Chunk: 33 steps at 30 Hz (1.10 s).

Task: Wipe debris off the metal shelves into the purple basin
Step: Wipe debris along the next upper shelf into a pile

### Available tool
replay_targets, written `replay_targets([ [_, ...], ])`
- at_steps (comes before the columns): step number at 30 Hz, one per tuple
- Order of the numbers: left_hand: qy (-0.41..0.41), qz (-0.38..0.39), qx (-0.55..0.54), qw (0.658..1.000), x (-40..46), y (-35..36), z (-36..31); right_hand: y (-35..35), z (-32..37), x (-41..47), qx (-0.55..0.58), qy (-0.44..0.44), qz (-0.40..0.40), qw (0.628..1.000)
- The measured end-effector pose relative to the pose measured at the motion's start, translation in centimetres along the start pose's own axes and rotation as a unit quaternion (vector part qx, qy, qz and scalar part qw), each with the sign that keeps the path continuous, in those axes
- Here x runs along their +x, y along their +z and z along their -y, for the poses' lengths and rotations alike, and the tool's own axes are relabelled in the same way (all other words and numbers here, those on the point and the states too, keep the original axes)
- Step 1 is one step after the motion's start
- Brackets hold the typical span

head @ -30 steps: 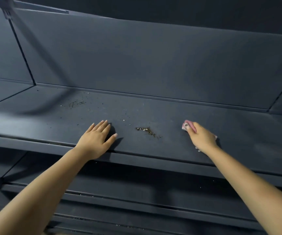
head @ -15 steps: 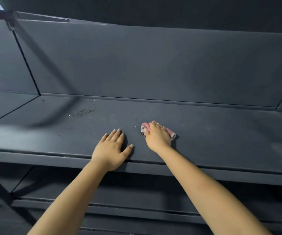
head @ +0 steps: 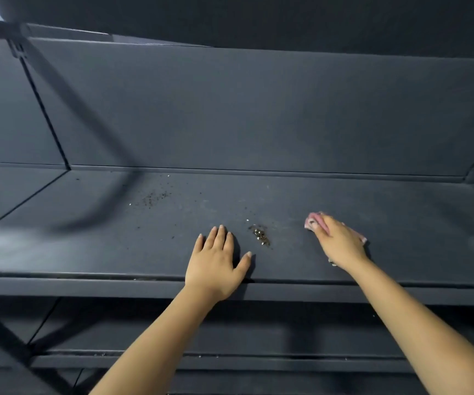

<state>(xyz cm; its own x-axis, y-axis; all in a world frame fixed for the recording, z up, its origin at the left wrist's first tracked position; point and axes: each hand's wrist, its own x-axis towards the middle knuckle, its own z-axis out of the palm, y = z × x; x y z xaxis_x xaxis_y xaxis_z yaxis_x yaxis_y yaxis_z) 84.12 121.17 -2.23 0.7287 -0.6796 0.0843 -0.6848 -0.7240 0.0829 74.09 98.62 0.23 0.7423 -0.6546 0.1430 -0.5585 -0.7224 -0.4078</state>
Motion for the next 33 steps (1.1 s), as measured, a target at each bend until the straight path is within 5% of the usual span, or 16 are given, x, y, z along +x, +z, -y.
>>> replay_targets([
  [19,0.072,-0.066,0.019,0.995,-4.4,0.0,12.5,9.5,19.6,-3.1,0.000,-0.111,0.020,0.994],
  [25,0.078,-0.097,0.036,0.992,-4.5,0.2,12.9,6.6,16.5,-2.7,0.054,-0.059,0.002,0.997],
  [33,0.061,-0.113,0.047,0.991,-5.8,-0.4,17.1,3.8,7.0,-1.9,-0.056,0.082,-0.062,0.993],
])
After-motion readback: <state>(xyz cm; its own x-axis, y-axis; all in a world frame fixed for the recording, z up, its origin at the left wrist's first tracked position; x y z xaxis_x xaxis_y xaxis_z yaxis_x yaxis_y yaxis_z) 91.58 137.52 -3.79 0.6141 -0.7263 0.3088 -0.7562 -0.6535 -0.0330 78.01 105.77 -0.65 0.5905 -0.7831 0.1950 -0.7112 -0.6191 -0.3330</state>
